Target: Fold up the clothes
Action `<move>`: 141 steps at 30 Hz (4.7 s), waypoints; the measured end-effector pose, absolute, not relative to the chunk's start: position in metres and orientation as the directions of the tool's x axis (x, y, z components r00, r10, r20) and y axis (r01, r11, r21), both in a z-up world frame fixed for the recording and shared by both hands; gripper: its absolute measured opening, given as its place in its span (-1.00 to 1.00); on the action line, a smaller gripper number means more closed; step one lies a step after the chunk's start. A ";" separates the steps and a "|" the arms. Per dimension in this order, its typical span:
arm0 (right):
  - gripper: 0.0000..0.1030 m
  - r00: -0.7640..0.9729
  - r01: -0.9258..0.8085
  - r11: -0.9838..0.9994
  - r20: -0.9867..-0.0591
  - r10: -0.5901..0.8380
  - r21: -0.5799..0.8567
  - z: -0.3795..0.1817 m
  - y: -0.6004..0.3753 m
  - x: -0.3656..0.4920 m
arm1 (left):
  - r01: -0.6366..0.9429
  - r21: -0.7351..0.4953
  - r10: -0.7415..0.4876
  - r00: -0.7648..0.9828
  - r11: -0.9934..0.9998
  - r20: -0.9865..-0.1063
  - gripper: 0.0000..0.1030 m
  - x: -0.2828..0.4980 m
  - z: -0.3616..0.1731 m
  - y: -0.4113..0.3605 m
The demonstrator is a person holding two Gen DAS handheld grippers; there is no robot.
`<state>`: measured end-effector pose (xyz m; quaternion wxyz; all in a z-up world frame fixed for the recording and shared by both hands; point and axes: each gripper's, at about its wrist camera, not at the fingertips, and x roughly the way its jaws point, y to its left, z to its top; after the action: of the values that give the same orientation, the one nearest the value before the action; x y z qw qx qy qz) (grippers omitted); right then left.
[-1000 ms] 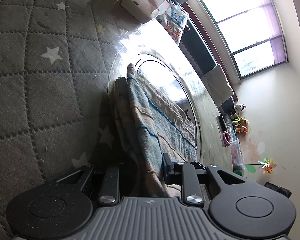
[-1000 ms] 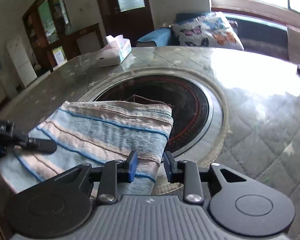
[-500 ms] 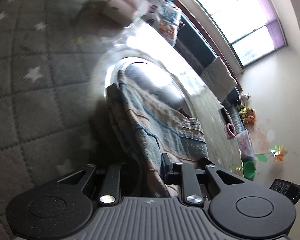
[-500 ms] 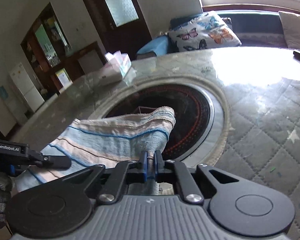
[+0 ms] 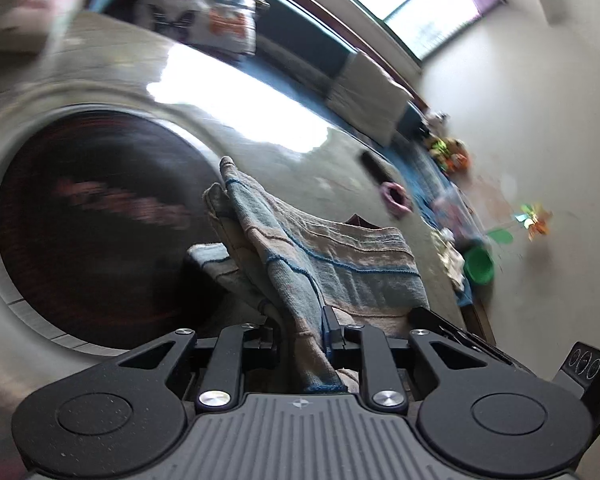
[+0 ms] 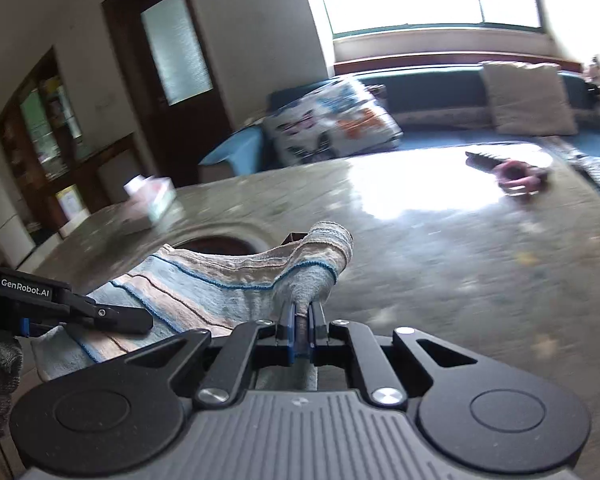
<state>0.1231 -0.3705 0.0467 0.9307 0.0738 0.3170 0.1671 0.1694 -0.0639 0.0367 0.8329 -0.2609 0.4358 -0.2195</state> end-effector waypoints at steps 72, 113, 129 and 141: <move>-0.61 0.734 -0.205 0.963 -0.623 0.271 0.177 -0.005 -0.428 0.246 | 0.370 -0.216 -0.400 0.546 0.903 -0.736 -0.13 0.270 0.021 -0.197; 1.00 0.768 -0.179 0.983 -0.621 0.157 0.027 0.014 -0.394 0.065 | 0.350 -0.111 -0.334 0.682 0.930 -0.650 1.00 0.087 0.034 -0.160; 1.00 0.763 -0.121 0.992 -0.637 0.111 0.027 0.007 -0.381 0.034 | 0.334 -0.091 -0.312 0.700 0.938 -0.643 1.00 0.051 0.028 -0.149; 1.00 0.765 -0.095 0.995 -0.638 0.087 0.022 0.003 -0.378 0.020 | 0.341 -0.060 -0.292 0.685 0.938 -0.668 1.00 0.039 0.020 -0.151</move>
<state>0.0202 -0.3782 0.0031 0.9394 -0.0056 0.3394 0.0485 0.0388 -0.1506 0.0201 0.9172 0.0343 0.3576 -0.1723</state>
